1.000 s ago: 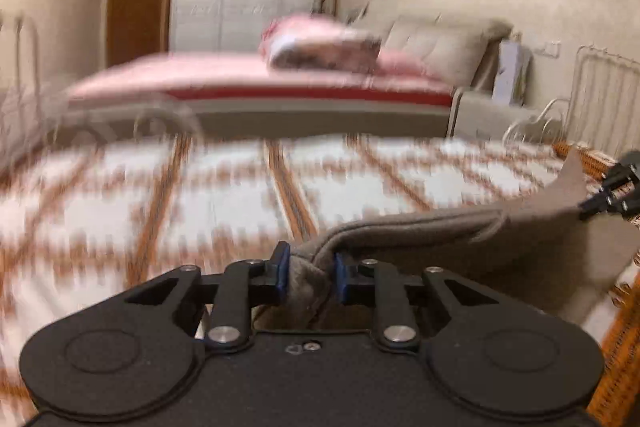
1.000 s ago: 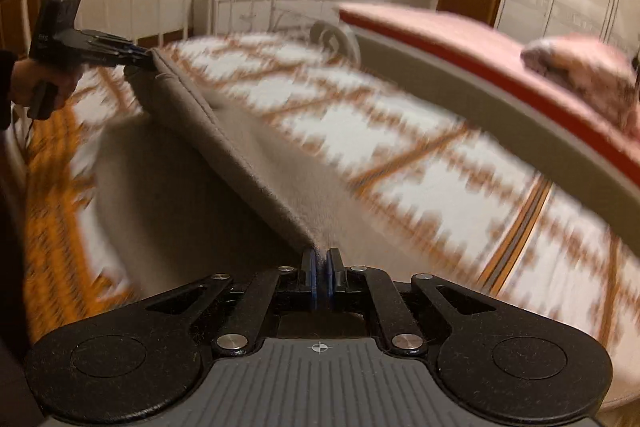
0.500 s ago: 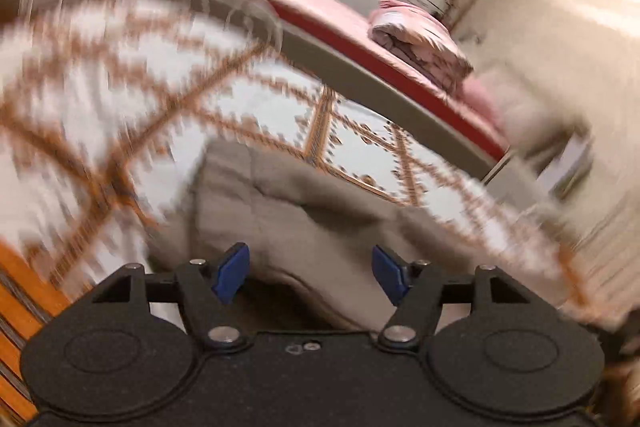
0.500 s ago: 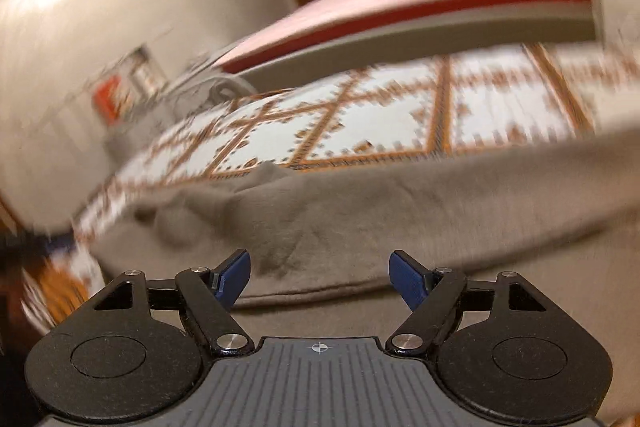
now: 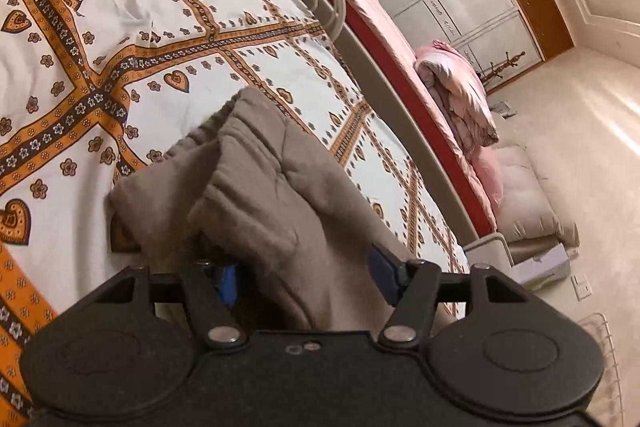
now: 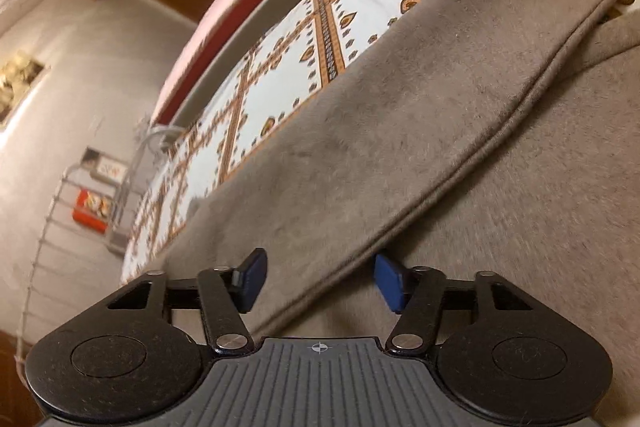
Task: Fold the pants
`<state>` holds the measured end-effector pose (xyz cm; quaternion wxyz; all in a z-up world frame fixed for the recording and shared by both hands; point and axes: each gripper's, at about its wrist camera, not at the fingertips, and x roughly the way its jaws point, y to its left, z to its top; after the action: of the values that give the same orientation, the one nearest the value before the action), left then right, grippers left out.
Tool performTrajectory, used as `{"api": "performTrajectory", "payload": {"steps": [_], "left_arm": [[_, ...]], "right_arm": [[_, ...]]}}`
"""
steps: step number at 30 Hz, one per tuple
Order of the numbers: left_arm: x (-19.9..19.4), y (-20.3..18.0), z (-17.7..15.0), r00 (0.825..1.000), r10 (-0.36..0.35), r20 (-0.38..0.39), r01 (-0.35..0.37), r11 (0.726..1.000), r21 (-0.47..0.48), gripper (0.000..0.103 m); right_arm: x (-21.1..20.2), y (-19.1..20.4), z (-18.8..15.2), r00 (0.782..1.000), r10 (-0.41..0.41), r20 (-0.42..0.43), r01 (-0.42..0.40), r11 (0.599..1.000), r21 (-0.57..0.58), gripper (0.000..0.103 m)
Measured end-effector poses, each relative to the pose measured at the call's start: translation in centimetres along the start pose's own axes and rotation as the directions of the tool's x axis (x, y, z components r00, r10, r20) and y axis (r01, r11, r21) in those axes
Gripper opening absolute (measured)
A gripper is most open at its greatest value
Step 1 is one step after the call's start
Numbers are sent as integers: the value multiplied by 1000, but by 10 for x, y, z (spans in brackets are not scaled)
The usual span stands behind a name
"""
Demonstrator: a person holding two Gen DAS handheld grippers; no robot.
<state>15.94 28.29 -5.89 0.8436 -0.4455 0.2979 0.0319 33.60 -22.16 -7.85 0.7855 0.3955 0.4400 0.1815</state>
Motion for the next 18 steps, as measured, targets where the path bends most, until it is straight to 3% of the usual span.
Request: {"api": "performTrajectory", "payload": {"steps": [2, 3, 4, 5, 7, 10, 13, 15, 16, 17, 18], "left_arm": [[2, 1, 2, 1000, -5, 13, 6, 1000, -11, 45], [1, 1, 3, 1000, -5, 22, 5, 1000, -9, 36], [1, 0, 5, 999, 1, 34, -1, 1000, 3, 29], [2, -1, 8, 999, 6, 41, -7, 1000, 22, 18], [0, -4, 15, 997, -19, 75, 15, 998, 64, 17], [-22, -12, 23, 984, -100, 149, 80, 988, 135, 16], [-35, -7, 23, 988, -60, 145, 28, 977, 212, 16], [-18, 12, 18, 997, 62, 42, -69, 975, 210, 16], [-5, 21, 12, 989, 147, -24, -138, 967, 216, 16], [-2, 22, 9, 987, 154, -36, -143, 965, 221, 16], [-5, 18, 10, 988, 150, -27, -139, 962, 236, 16]], "right_arm": [[5, -6, 7, 1000, 17, 12, -18, 999, 29, 44], [7, -9, 10, 1000, 15, 16, -16, 999, 35, 35], [10, -11, 12, 1000, 1, 17, -1, 999, 35, 10], [11, -11, 12, 1000, -15, 14, 15, 999, 28, 7], [10, -4, 12, 999, -6, 37, 6, 1000, -5, 6], [-20, 27, 11, 990, 87, 111, -74, 991, -115, 6], [-52, 50, -1, 986, 135, 102, -108, 965, -241, 6], [-45, 47, -15, 997, 67, 43, -51, 953, -299, 6], [-28, 37, -22, 1000, -29, -13, 23, 949, -314, 6], [-9, 28, -26, 990, -113, -84, 85, 953, -289, 6], [4, 15, -29, 981, -141, -130, 106, 962, -250, 6]]}}
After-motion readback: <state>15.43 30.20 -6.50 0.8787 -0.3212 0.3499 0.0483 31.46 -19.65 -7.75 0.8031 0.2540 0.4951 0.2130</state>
